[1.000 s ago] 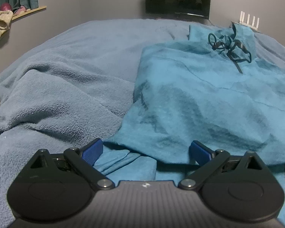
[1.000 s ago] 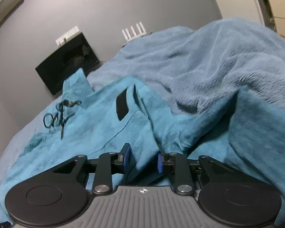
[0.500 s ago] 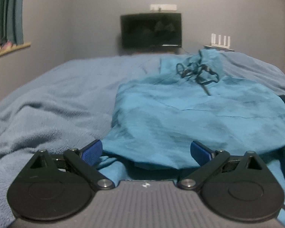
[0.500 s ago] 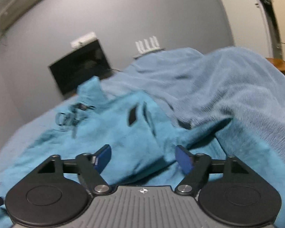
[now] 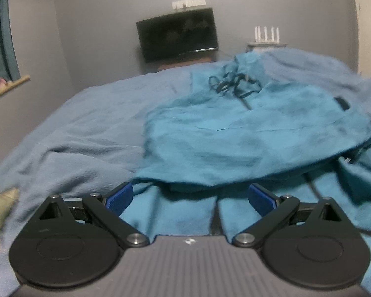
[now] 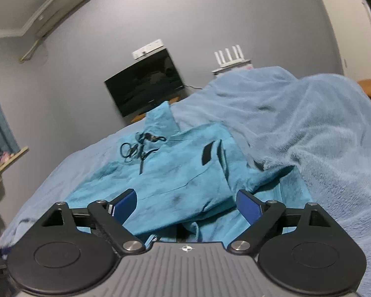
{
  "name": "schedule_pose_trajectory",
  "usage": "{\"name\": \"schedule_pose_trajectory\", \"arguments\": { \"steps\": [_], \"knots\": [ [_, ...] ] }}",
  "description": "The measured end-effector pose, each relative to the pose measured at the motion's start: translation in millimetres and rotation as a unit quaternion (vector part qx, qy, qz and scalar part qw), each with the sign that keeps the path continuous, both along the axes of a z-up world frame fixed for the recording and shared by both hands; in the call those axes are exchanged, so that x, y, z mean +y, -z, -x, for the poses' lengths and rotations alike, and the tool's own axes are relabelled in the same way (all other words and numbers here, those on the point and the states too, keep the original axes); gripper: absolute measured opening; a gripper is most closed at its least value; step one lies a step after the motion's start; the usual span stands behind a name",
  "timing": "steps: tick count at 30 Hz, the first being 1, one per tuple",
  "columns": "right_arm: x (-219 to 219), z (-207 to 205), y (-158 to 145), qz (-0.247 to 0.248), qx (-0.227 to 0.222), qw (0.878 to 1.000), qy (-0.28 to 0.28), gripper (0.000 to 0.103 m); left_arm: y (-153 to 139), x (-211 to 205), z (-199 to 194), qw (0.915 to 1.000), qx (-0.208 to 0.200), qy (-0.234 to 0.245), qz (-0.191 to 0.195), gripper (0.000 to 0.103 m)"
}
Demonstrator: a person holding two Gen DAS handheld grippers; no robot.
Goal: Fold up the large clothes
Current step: 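Fold the hem with the right gripper up toward the hood and release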
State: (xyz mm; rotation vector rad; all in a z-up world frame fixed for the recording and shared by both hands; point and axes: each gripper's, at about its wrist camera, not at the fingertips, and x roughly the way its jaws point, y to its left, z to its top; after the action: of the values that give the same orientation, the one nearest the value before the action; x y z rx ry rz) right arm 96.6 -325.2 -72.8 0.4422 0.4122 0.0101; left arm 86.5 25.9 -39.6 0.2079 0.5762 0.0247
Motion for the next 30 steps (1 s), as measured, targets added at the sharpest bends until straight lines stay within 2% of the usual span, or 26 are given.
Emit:
{"name": "schedule_pose_trajectory", "arguments": {
  "steps": [2,3,6,8,11,13,17,20,22,24,27,30],
  "knots": [
    [2,8,-7,0.017,0.000,1.000,-0.017,0.090,-16,6,6,0.9998,-0.008,-0.015,-0.011,0.100],
    [4,12,-10,0.026,-0.001,0.999,-0.025,0.090,-26,12,10,0.9996,-0.016,-0.024,-0.001,0.100],
    [9,24,-20,0.056,-0.007,0.997,-0.050,0.091,-57,42,26,0.9948,-0.045,-0.038,0.084,0.100],
    [15,31,-26,0.076,-0.011,0.995,-0.065,0.092,-68,56,39,0.9921,-0.062,-0.055,0.094,0.100],
    [25,38,-32,0.109,-0.006,0.990,-0.092,0.093,-67,68,51,0.9964,-0.035,-0.054,0.055,0.100],
    [29,44,-36,0.126,-0.005,0.986,-0.107,0.093,-57,76,60,0.9982,0.000,-0.046,0.038,0.100],
    [31,58,-46,0.161,0.004,0.978,-0.136,0.093,-35,96,79,0.9965,0.051,-0.055,0.035,0.100],
    [26,72,-52,0.190,0.011,0.971,-0.141,0.093,-30,116,93,0.9936,0.064,-0.068,0.063,0.100],
    [16,80,-55,0.182,0.015,0.972,-0.150,0.094,-35,126,104,0.9920,0.065,-0.059,0.091,0.100],
    [4,92,-58,0.172,0.019,0.972,-0.161,0.095,-43,134,116,0.9924,0.061,-0.038,0.100,0.100],
    [-12,104,-59,0.177,0.032,0.969,-0.166,0.095,-55,135,134,0.9949,0.058,0.006,0.082,0.100],
    [-26,116,-58,0.192,0.054,0.964,-0.174,0.095,-64,132,147,0.9938,0.070,0.045,0.074,0.100]
  ]
}}
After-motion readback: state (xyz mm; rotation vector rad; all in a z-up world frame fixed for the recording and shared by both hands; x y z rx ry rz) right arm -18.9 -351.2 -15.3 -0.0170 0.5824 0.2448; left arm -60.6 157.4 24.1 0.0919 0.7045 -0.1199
